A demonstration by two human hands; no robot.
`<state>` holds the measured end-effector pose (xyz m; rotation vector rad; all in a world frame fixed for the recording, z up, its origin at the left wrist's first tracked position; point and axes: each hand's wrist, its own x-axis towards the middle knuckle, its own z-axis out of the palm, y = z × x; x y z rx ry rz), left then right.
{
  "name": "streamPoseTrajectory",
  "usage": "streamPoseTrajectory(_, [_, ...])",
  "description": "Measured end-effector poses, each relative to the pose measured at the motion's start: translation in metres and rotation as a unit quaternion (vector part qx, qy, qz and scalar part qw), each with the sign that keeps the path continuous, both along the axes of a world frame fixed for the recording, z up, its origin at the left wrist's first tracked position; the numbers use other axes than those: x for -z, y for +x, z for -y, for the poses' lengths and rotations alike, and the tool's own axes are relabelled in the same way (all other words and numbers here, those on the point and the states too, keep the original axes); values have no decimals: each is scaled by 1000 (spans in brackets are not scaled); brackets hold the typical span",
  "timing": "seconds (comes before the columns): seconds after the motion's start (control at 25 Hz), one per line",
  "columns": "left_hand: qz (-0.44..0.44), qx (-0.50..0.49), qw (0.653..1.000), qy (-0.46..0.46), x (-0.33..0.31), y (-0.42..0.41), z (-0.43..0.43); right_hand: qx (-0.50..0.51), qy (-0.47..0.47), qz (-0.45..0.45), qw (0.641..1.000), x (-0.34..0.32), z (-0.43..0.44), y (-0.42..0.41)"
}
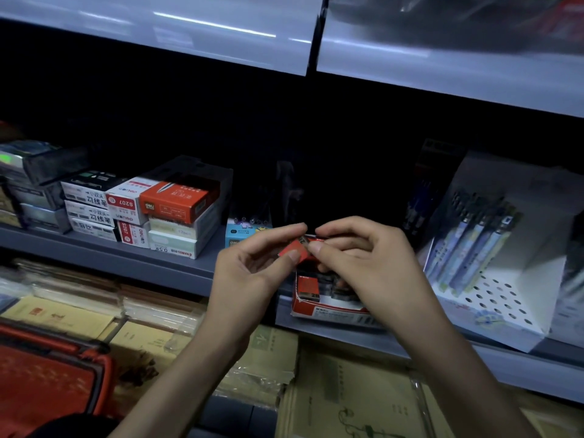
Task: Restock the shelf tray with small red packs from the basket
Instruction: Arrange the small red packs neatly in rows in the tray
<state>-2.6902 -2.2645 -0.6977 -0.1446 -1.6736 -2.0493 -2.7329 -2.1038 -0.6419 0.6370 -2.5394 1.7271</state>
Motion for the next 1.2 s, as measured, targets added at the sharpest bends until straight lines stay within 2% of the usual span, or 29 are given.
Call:
streamPoseTrajectory(0.2, [-4, 10, 1000, 0, -2, 1, -4, -17, -26, -29, 999, -1, 2, -4])
streamPoseTrajectory(0.4, [9, 0, 1000, -11, -3, -2, 2, -20, -80, -21, 996, -2, 1, -6])
streamPoseTrajectory(0.6, [21, -2, 999, 49, -2, -5, 1, -64, -37, 24, 997, -4, -10, -9])
streamPoseTrajectory(0.8, [26, -8, 999, 18, 1, -8, -1, -48, 34, -87, 994, -9, -25, -8])
streamPoseTrajectory(1.0, [22, -8, 1000, -21, 1, -7, -11, -16, 62, -252, 966, -4, -31, -3])
streamPoseTrajectory(1.12, [18, -30, 999, -29, 5, -6, -16, -17, 85, -241, 967, -6, -39, -1])
streamPoseTrajectory(1.2, [24, -65, 998, -15, 9, -9, -15, -25, 147, -220, 964, -6, -46, 0])
